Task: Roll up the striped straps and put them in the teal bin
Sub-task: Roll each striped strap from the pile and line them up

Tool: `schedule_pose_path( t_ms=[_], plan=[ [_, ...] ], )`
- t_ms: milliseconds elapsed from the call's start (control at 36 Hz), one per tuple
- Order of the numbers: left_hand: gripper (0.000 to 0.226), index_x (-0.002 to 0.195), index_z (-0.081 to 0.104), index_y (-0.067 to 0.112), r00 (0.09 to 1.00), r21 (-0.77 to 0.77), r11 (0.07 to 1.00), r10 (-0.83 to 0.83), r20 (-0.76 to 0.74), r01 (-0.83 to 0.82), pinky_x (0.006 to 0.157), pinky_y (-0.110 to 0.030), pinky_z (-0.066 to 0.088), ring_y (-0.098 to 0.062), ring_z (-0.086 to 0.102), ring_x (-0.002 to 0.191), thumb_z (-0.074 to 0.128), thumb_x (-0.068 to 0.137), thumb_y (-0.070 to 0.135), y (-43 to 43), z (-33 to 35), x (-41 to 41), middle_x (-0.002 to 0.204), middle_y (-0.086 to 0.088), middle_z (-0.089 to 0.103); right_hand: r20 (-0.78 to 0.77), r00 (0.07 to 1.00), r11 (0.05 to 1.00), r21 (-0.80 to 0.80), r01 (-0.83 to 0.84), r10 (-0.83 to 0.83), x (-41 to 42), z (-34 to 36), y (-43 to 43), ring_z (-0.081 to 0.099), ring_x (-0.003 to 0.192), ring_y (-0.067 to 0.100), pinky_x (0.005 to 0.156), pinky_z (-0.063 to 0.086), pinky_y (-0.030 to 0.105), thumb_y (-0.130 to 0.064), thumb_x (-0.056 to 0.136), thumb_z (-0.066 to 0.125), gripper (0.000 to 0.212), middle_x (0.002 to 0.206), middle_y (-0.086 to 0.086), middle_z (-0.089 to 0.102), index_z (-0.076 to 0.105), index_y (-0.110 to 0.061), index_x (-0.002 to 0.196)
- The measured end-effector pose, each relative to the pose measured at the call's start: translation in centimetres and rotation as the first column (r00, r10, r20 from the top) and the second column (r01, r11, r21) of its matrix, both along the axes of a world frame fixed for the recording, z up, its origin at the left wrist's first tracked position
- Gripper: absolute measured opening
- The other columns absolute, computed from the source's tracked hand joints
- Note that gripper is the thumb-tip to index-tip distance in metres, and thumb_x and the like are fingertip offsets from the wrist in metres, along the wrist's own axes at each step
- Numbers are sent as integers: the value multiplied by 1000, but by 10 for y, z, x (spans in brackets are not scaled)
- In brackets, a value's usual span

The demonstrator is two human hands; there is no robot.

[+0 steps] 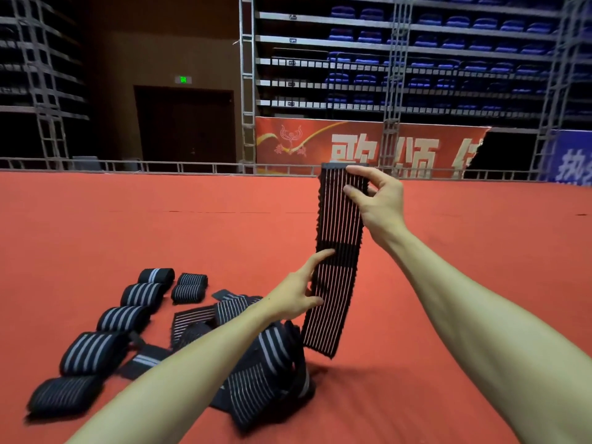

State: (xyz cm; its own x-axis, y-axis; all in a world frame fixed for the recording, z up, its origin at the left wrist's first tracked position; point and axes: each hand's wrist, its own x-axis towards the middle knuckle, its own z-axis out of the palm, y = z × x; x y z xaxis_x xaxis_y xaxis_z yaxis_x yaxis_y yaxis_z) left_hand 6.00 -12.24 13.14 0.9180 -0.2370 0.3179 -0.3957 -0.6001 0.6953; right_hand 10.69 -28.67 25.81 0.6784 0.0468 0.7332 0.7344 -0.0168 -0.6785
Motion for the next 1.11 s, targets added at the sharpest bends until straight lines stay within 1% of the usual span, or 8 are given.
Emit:
schedule_pose_path(
  t_ms=[194, 306, 472, 611, 722, 861, 1000, 1111],
  plan=[
    [104, 144, 10, 63, 1000, 68, 997, 26, 11, -27, 69, -49, 58, -31, 70, 83, 55, 88, -12, -9, -15, -1, 151, -6, 45, 44, 998, 999, 32, 33, -35, -10, 8, -15, 60, 88, -18, 88, 45, 8, 1, 84, 72, 33, 103, -11, 67, 71, -16, 111],
    [102, 144, 13, 62, 1000, 37, 999, 8, 15, -8, 75, -48, 60, -29, 69, 98, 53, 88, -14, -20, -17, -7, 144, -8, 51, 52, 995, 996, 15, 89, -90, -10, 14, -26, 60, 108, -4, 102, 43, 22, -4, 84, 73, 34, 110, -12, 68, 71, -20, 113],
    [84, 140, 30, 52, 998, -5, 998, -58, -31, 58, 65, -50, 61, -38, 68, 98, 54, 90, -10, -60, -15, -10, 145, -1, 44, 69, 995, 996, 50, 72, -75, -9, 10, -39, 59, 92, -19, 91, 45, 8, 1, 85, 70, 32, 108, -9, 67, 69, -13, 114],
    [77, 140, 33, 44, 979, -45, 998, -51, -198, 43, 64, -43, 62, -23, 70, 86, 58, 91, -9, -73, -34, -5, 145, -7, 39, 1, 997, 997, 5, 74, -74, -3, -18, -48, 61, 97, -9, 102, 43, 20, 1, 84, 71, 34, 106, -11, 68, 70, -17, 113],
    [73, 142, 34, 38, 970, 59, 998, 17, -241, -2, 78, -42, 60, -32, 67, 100, 63, 89, -4, -75, -72, 0, 147, -6, 39, -50, 994, 995, -24, 97, -99, 4, -56, -52, 60, 83, -18, 81, 45, 6, 6, 84, 69, 33, 104, -4, 69, 70, -8, 114],
    [76, 145, 32, 28, 950, 317, 947, 146, -275, -54, 100, -35, 47, -27, 57, 120, 68, 83, 4, -73, -120, 14, 136, -13, 56, -169, 981, 994, -75, 81, -93, 11, -115, -52, 64, 92, 3, 99, 51, 37, 5, 83, 70, 35, 99, -18, 68, 72, -19, 109],
    [67, 147, 34, 26, 928, 623, 781, 268, -259, -52, 107, -45, 36, -40, 36, 129, 68, 89, 28, -82, -125, 27, 138, -22, 46, -190, 976, 992, -89, 92, -108, 29, -143, -54, 65, 97, 9, 96, 51, 33, 5, 83, 70, 35, 103, -7, 71, 72, -20, 108],
    [45, 137, 51, 22, 942, 622, 782, 240, -233, -46, 104, -44, 39, -36, 43, 127, 62, 93, 31, -76, -95, 29, 131, -16, 55, -192, 975, 993, -63, 105, -115, 41, -153, -51, 65, 96, 9, 91, 51, 25, 6, 83, 70, 36, 101, -9, 70, 70, -22, 106]
  ],
)
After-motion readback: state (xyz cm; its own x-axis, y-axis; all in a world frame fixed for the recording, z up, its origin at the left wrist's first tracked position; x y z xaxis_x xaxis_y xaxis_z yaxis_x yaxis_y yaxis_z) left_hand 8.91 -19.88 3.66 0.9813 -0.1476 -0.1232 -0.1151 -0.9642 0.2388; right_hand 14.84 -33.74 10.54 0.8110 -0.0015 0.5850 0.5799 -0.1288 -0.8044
